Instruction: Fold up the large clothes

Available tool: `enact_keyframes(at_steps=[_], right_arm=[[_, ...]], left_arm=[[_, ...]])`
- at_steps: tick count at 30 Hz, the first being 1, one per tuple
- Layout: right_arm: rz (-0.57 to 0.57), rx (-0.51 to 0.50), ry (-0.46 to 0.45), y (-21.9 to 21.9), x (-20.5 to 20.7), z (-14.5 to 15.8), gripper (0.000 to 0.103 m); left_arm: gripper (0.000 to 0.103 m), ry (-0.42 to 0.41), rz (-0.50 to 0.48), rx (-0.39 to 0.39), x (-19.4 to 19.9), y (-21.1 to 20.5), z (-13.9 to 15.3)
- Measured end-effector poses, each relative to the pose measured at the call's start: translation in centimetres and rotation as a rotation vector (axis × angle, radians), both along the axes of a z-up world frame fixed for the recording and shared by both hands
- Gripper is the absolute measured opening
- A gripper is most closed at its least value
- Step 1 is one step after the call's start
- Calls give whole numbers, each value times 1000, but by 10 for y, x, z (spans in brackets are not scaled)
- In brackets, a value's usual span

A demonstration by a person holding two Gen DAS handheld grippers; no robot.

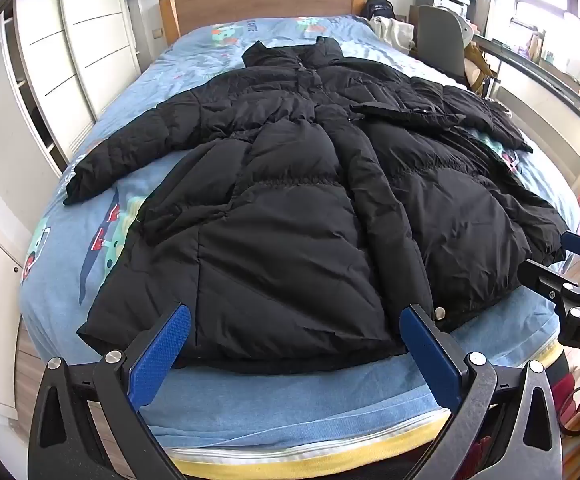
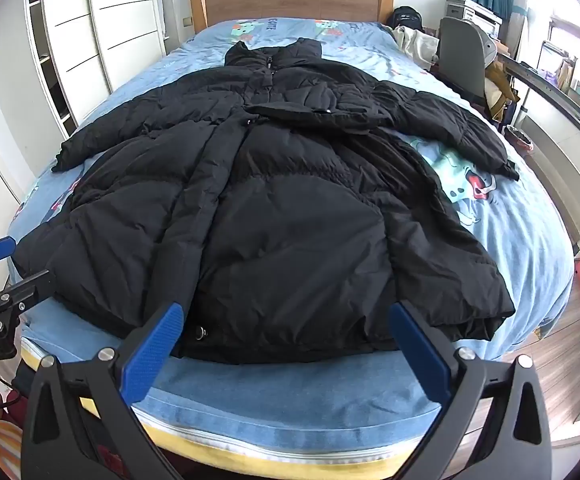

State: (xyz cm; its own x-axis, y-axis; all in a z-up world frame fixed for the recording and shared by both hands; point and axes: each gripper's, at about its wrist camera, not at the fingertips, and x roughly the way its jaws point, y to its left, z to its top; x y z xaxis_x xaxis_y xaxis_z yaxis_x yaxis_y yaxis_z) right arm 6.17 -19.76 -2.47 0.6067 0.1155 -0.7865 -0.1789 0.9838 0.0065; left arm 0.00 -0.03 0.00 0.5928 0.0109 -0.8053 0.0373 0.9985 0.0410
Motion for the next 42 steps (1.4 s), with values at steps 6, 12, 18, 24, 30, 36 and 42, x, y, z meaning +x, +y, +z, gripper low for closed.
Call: enact_keyframes(at_steps=[6,12,18,24,30,36,42], right_arm=[[1,5,-4,-2,0,0,103],[3,6,-3,-1,-1,2,103],[6,1,5,0,2,-3,103],[19,-17,19,5,3,-5,103],[31,-29,25,9,3,-7,103],[35,-32,28,10,4,-8,103],[38,-30,34,11,4,-9,103]], left_arm=[[103,3,1,-7,-1,1,0],[103,11,9,-19,0,1,-5],[103,20,3,-11,2,-1,-6],[103,21,3,-12,2,-1,-7],[103,23,2,-13,3,-2,-7],[103,22,3,-15,2,-1,-7],[103,21,3,-17,2,0,-6]])
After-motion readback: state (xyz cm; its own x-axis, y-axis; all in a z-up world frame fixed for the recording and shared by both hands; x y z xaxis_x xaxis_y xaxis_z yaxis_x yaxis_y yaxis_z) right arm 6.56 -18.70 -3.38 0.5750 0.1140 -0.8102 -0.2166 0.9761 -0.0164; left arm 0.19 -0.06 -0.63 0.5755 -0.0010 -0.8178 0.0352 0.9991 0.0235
